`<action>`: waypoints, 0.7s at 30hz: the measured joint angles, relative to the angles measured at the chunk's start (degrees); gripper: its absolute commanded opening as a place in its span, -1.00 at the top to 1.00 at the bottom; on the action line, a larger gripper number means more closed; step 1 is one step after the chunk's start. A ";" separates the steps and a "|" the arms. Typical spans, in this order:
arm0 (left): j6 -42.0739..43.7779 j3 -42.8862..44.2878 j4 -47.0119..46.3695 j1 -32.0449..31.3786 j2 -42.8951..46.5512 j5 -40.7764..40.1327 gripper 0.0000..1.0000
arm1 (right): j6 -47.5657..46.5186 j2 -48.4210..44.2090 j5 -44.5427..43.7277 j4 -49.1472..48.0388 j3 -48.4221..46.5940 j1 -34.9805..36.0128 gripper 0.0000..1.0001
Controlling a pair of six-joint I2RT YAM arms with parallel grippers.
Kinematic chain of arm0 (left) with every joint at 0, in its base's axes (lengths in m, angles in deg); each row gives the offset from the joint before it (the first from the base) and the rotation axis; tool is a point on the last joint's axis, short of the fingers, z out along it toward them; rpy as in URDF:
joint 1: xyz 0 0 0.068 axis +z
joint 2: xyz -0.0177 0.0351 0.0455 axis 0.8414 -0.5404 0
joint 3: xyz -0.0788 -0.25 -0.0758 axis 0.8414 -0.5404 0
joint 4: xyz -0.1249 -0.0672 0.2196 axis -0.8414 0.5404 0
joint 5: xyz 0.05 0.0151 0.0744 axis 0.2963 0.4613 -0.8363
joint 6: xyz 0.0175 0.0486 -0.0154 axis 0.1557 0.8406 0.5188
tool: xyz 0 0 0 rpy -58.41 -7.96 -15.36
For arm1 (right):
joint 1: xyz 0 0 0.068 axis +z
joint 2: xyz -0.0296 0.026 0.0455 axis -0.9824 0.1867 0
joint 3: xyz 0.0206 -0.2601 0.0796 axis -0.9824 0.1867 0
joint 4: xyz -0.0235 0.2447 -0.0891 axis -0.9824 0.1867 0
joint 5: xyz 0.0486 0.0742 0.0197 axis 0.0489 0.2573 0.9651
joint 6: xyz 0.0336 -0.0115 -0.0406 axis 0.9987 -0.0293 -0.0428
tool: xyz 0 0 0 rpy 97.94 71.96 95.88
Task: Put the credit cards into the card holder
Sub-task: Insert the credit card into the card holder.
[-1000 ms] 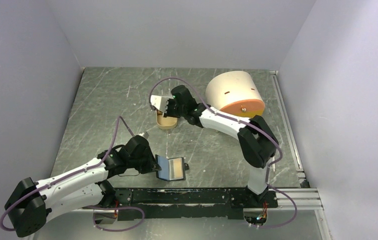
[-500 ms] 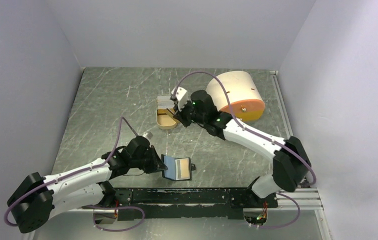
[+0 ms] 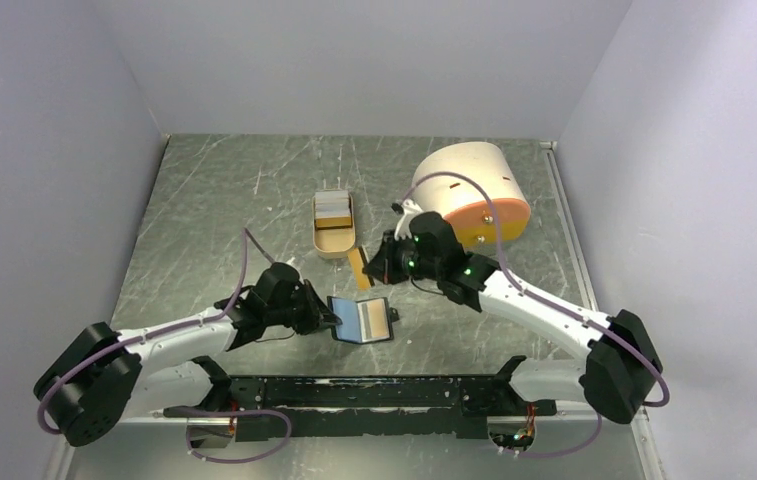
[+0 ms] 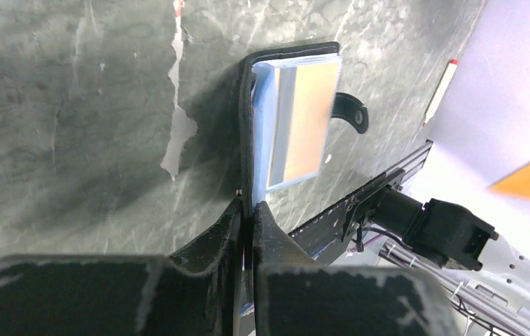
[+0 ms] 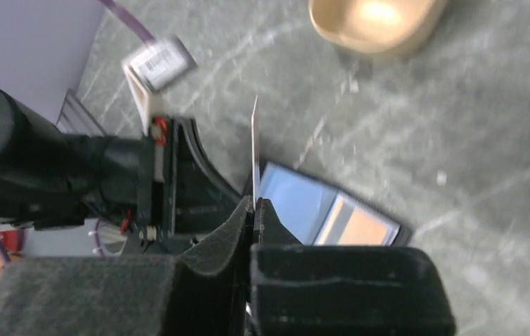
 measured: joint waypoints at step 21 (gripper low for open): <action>2.34 -2.40 -0.61 0.92 -0.07 1.18 0.67 | 20.74 -7.32 3.43 -11.56 24.79 4.59 1.00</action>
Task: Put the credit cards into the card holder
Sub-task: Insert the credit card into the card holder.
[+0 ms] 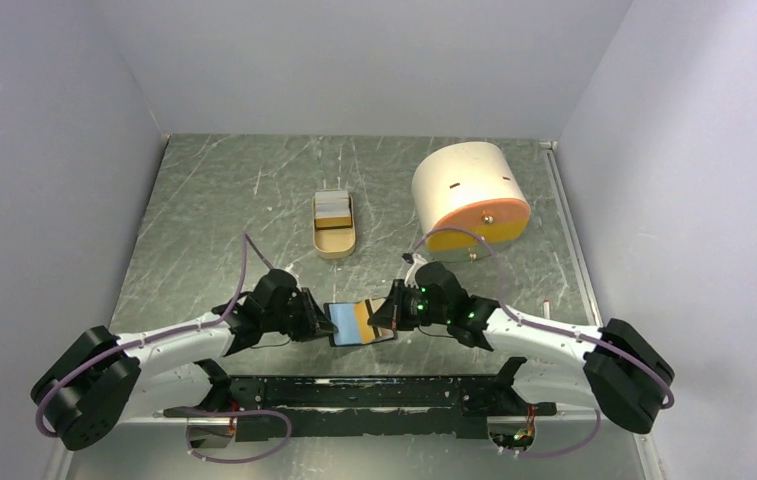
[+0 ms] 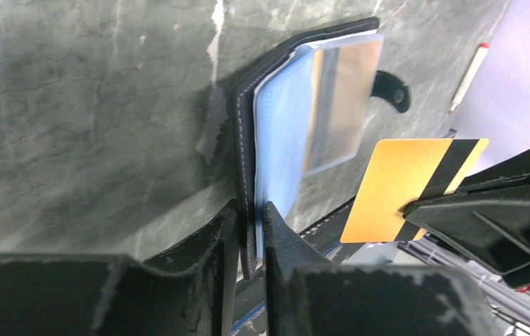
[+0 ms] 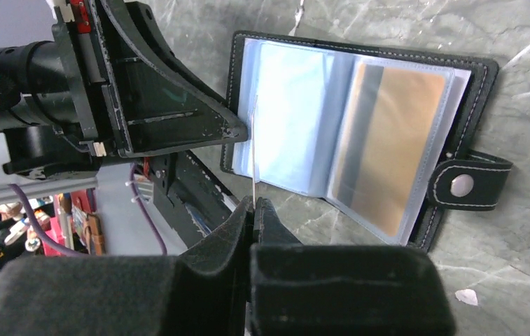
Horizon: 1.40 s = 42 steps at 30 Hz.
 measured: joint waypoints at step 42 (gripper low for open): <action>2.95 -4.07 -1.38 0.07 -1.44 4.28 0.82 | 6.69 8.59 -2.12 -17.27 8.17 0.98 1.00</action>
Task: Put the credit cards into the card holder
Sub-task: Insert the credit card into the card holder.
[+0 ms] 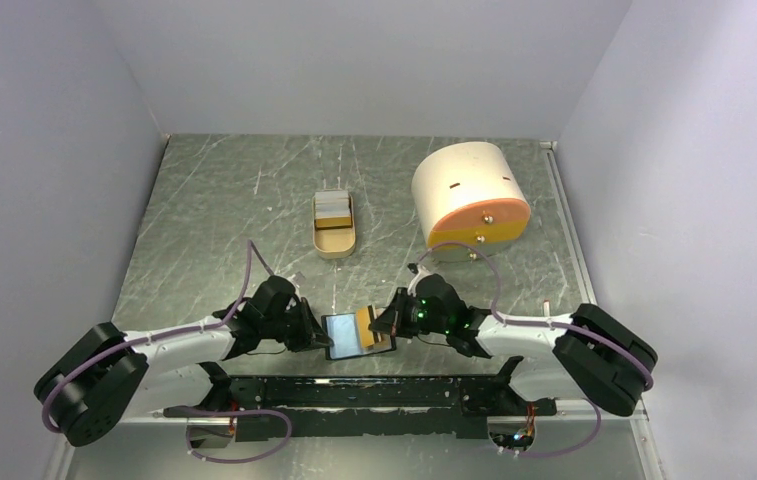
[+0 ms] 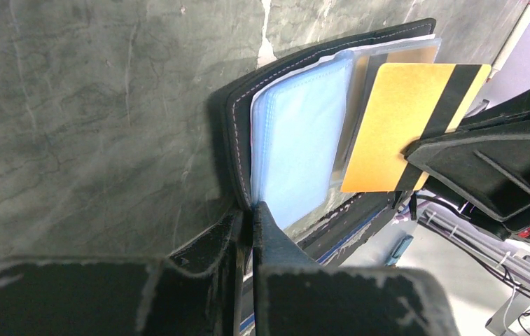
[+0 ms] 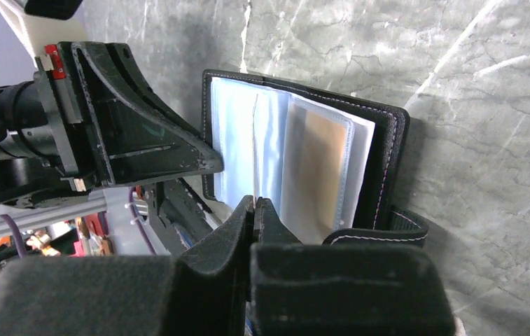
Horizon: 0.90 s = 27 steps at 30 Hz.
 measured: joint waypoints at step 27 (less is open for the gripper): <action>0.13 0.02 0.11 0.00 0.07 0.00 0.82 | 1.31 1.22 -0.02 -4.52 2.47 0.00 1.00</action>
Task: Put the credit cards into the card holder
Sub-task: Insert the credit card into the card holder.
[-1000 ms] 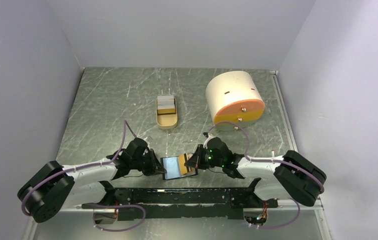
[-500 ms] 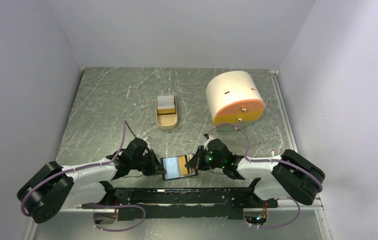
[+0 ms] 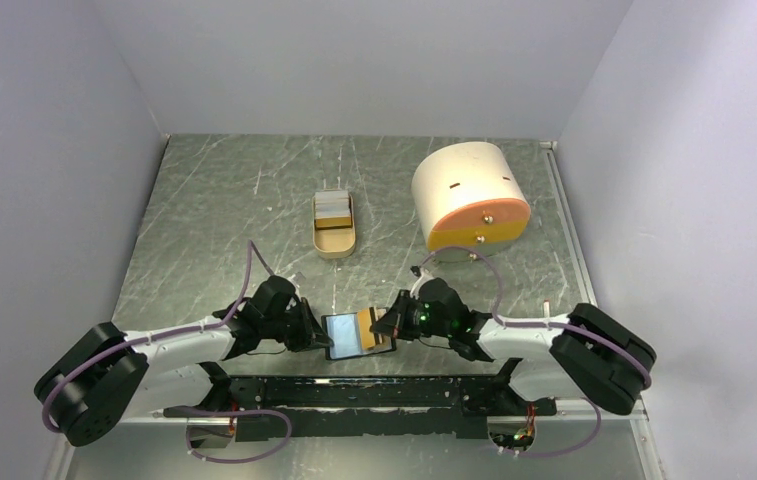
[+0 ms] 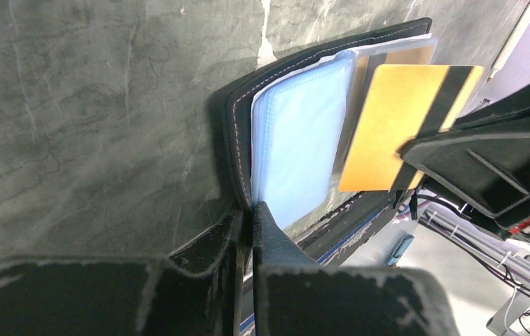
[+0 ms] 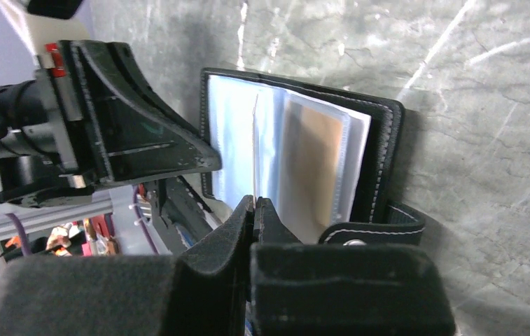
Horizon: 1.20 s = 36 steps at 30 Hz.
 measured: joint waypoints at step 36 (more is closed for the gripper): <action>0.02 0.33 -0.42 -0.02 -0.90 0.15 0.82 | -0.02 3.39 -0.37 -5.29 0.37 0.11 1.00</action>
